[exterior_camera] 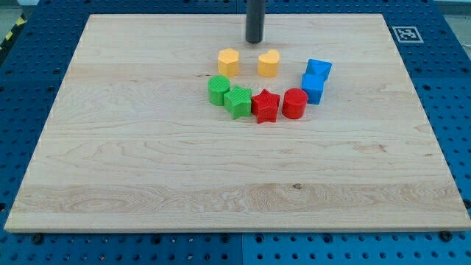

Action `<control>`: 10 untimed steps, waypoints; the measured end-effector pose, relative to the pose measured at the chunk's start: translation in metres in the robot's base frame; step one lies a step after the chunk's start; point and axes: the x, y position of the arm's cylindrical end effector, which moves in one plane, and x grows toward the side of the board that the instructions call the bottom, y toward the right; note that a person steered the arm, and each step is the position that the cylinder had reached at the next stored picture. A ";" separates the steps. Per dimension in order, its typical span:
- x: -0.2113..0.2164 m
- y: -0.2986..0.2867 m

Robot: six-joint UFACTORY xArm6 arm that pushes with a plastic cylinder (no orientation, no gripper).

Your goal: Place your arm left to yellow hexagon

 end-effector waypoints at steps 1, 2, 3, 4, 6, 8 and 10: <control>0.001 -0.041; 0.008 -0.055; 0.008 -0.055; 0.011 -0.077; 0.016 -0.119; 0.079 -0.102; 0.079 -0.099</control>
